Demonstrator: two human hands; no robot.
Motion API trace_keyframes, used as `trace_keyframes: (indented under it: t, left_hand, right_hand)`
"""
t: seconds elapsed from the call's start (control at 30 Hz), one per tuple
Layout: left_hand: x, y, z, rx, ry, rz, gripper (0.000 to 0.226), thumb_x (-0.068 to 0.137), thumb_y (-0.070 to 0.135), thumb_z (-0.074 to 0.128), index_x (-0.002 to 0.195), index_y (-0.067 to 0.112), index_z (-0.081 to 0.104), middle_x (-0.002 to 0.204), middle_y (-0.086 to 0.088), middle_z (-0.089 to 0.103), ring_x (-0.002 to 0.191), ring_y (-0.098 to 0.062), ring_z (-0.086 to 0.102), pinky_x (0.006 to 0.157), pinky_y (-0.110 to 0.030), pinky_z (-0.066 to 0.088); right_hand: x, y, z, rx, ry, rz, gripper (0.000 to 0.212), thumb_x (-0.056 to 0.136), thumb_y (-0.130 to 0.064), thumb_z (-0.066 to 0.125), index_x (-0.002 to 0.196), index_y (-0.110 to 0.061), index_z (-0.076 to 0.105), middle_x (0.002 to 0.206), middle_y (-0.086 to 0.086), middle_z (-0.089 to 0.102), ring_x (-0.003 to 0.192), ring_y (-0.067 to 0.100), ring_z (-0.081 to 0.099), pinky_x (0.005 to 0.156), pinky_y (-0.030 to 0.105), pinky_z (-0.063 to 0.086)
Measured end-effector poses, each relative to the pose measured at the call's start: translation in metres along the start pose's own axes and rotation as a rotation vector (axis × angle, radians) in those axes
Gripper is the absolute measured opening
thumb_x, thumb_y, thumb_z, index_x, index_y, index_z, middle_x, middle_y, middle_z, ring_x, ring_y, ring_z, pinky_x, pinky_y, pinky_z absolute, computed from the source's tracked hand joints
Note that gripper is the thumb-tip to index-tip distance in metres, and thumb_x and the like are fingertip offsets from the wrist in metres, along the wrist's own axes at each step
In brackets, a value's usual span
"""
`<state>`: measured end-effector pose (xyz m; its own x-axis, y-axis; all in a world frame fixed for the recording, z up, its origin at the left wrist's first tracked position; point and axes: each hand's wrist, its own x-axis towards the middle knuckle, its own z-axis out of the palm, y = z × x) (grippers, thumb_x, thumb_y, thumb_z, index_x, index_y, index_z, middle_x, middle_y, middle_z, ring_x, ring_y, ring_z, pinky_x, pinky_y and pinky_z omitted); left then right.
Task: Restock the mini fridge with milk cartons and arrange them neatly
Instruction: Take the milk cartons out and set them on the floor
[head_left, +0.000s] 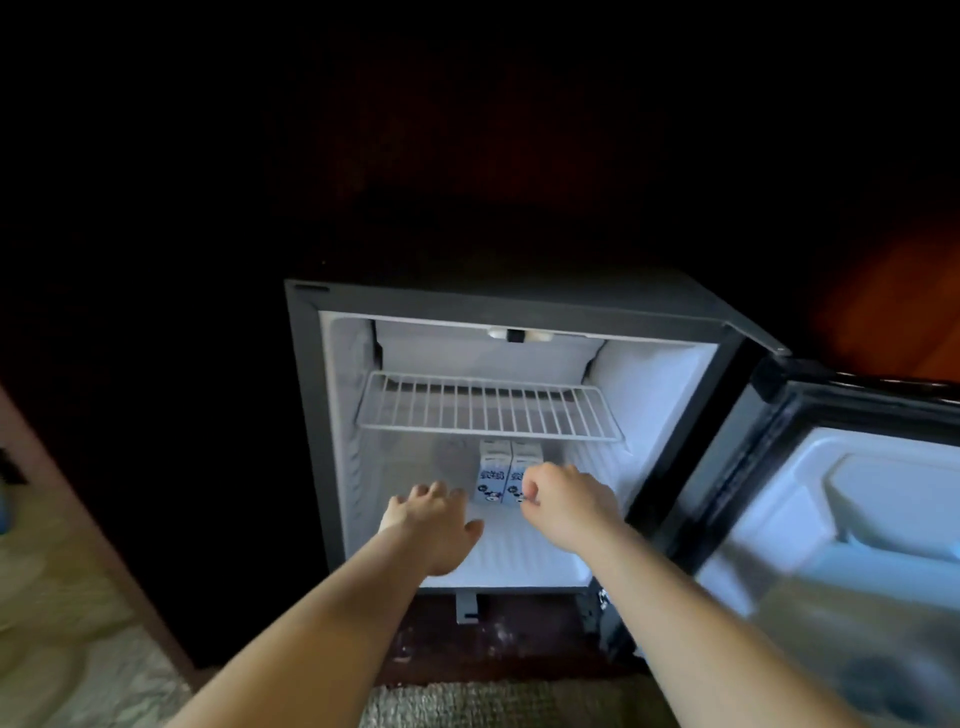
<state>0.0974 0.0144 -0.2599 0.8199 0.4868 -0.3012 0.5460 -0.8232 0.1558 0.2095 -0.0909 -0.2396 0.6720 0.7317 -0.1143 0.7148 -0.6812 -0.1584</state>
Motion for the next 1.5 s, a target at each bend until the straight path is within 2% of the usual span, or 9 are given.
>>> trace_keyframes:
  t: [0.43, 0.73, 0.83, 0.97, 1.13, 1.23, 1.33, 1.4, 1.5]
  left_hand:
    - [0.108, -0.015, 0.016, 0.109, 0.039, 0.122, 0.053, 0.099, 0.041, 0.029, 0.145, 0.014, 0.025, 0.152, -0.007, 0.025, 0.14, -0.024, 0.023, 0.112, -0.043, 0.024]
    - [0.15, -0.015, 0.061, 0.152, 0.036, 0.128, 0.071, 0.098, 0.04, 0.036, 0.151, 0.019, -0.005, 0.159, -0.003, -0.01, 0.147, -0.026, -0.007, 0.118, -0.045, 0.005]
    - [0.161, -0.01, 0.061, 0.16, 0.141, 0.154, 0.073, 0.096, 0.041, 0.039, 0.15, 0.02, -0.005, 0.16, -0.004, -0.004, 0.147, -0.027, -0.004, 0.118, -0.043, 0.002]
    - [0.169, -0.003, 0.062, 0.139, 0.153, 0.157, 0.072, 0.097, 0.041, 0.038, 0.151, 0.02, -0.007, 0.159, -0.004, -0.014, 0.146, -0.023, -0.015, 0.118, -0.04, -0.004]
    - [0.174, 0.0, 0.07, 0.119, 0.197, 0.193, 0.072, 0.096, 0.036, 0.042, 0.151, 0.02, -0.003, 0.159, -0.002, -0.01, 0.147, -0.023, -0.009, 0.118, -0.038, -0.001]
    - [0.173, 0.006, 0.072, 0.049, 0.249, 0.228, 0.065, 0.092, 0.028, 0.051, 0.146, 0.018, 0.017, 0.157, -0.005, 0.016, 0.146, -0.021, 0.011, 0.117, -0.033, 0.01]
    - [0.172, 0.012, 0.081, 0.111, 0.272, 0.319, 0.056, 0.084, 0.02, 0.061, 0.135, 0.011, 0.04, 0.134, -0.01, 0.051, 0.128, -0.027, 0.045, 0.106, -0.039, 0.031]
    - [0.174, 0.013, 0.088, 0.167, 0.315, 0.366, 0.053, 0.059, 0.015, 0.08, 0.108, 0.008, 0.061, 0.092, -0.009, 0.07, 0.087, -0.028, 0.068, 0.078, -0.038, 0.051]
    - [0.178, 0.012, 0.096, 0.181, 0.41, 0.348, 0.055, 0.042, 0.015, 0.087, 0.091, 0.008, 0.064, 0.064, -0.003, 0.067, 0.052, -0.024, 0.065, 0.055, -0.031, 0.052]
  right_hand:
    - [0.094, 0.026, 0.072, 0.11, 0.068, 0.092, 0.037, 0.091, -0.02, 0.054, 0.128, -0.017, 0.05, 0.133, 0.002, 0.049, 0.125, 0.022, 0.041, 0.088, 0.035, 0.046]
    - [0.12, 0.055, 0.122, -0.022, 0.065, -0.032, 0.078, 0.09, -0.016, 0.055, 0.151, -0.018, 0.007, 0.159, -0.002, 0.004, 0.148, 0.02, 0.0, 0.117, 0.034, 0.014]
    - [0.128, 0.058, 0.128, -0.014, 0.164, -0.074, 0.081, 0.083, -0.015, 0.061, 0.15, -0.016, 0.016, 0.156, 0.0, 0.022, 0.146, 0.021, 0.015, 0.117, 0.035, 0.015]
    - [0.134, 0.063, 0.137, 0.015, 0.249, -0.101, 0.088, 0.05, -0.009, 0.083, 0.132, -0.01, 0.051, 0.129, 0.005, 0.06, 0.121, 0.027, 0.056, 0.098, 0.04, 0.047]
    - [0.133, 0.072, 0.135, 0.083, 0.305, -0.175, 0.06, 0.082, -0.009, 0.06, 0.138, -0.016, 0.041, 0.144, 0.005, 0.044, 0.136, 0.026, 0.037, 0.113, 0.042, 0.03]
    - [0.133, 0.076, 0.139, 0.168, 0.302, -0.196, 0.05, 0.089, -0.015, 0.059, 0.135, -0.014, 0.04, 0.136, 0.006, 0.051, 0.127, 0.027, 0.046, 0.104, 0.04, 0.041]
    - [0.131, 0.072, 0.143, 0.189, 0.264, -0.193, 0.036, 0.078, -0.004, 0.062, 0.113, -0.006, 0.054, 0.112, 0.009, 0.062, 0.108, 0.03, 0.057, 0.085, 0.038, 0.048]
    - [0.13, 0.069, 0.144, 0.178, 0.244, -0.195, 0.023, 0.076, -0.002, 0.06, 0.098, -0.004, 0.056, 0.098, 0.01, 0.063, 0.096, 0.03, 0.06, 0.076, 0.037, 0.047]
    - [0.13, 0.07, 0.143, 0.178, 0.237, -0.195, 0.024, 0.078, -0.003, 0.059, 0.101, -0.004, 0.055, 0.099, 0.01, 0.063, 0.097, 0.029, 0.059, 0.075, 0.037, 0.047]
